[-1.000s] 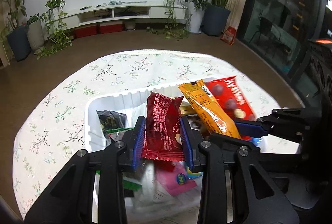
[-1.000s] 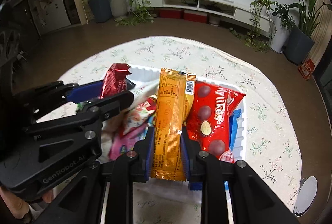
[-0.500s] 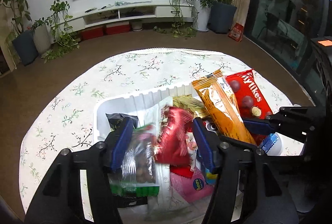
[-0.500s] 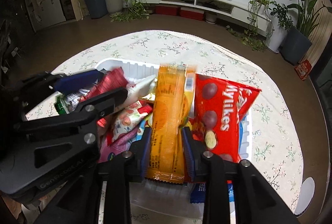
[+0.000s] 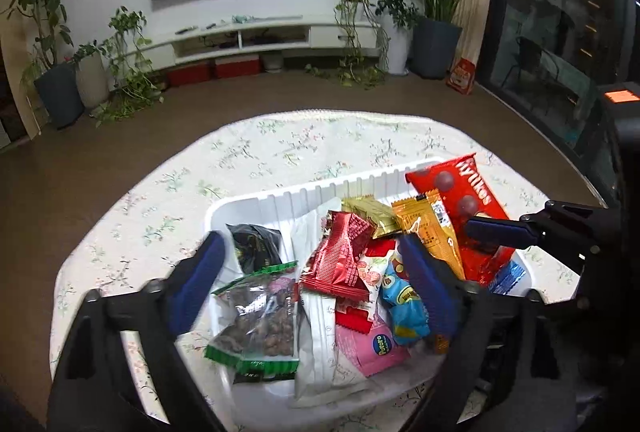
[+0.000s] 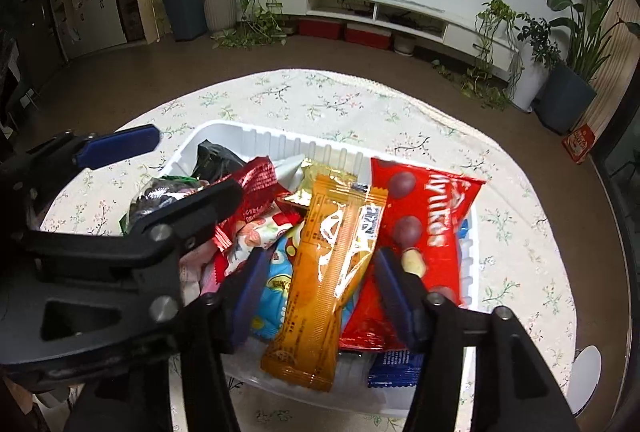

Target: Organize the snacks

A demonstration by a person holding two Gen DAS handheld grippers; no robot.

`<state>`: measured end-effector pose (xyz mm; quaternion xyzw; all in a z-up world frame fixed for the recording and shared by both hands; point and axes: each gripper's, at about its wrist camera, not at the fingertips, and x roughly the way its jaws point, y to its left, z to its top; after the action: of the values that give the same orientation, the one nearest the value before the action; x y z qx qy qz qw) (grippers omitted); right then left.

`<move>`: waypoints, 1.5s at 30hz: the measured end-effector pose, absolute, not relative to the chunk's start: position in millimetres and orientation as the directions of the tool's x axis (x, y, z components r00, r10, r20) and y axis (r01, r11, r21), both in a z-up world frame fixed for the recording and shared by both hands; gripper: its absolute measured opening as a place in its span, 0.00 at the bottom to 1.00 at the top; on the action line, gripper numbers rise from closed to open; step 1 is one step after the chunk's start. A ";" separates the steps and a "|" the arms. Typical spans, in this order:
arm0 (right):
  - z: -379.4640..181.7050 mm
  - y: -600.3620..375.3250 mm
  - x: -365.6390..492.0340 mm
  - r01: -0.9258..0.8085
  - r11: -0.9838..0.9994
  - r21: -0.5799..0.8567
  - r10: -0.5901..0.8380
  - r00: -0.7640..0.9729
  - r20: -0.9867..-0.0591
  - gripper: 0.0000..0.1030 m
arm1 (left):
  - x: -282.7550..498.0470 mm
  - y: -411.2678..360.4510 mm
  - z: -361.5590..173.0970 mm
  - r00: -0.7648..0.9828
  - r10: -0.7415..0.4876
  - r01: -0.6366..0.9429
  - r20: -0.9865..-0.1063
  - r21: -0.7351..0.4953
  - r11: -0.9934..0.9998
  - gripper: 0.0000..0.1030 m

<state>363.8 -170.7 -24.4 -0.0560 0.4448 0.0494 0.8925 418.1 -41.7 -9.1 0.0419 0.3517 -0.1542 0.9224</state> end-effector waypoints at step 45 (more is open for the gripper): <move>66.8 -177.7 12.7 0.047 0.999 0.003 -0.041 0.898 -0.439 1.00 | 4.9 7.5 70.8 0.852 0.000 0.003 -0.523 0.005 1.000 0.99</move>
<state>12.7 -177.7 66.8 0.0067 0.2250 -0.0225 0.9741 4.9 7.5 70.8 0.0028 0.2718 -0.0008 0.9623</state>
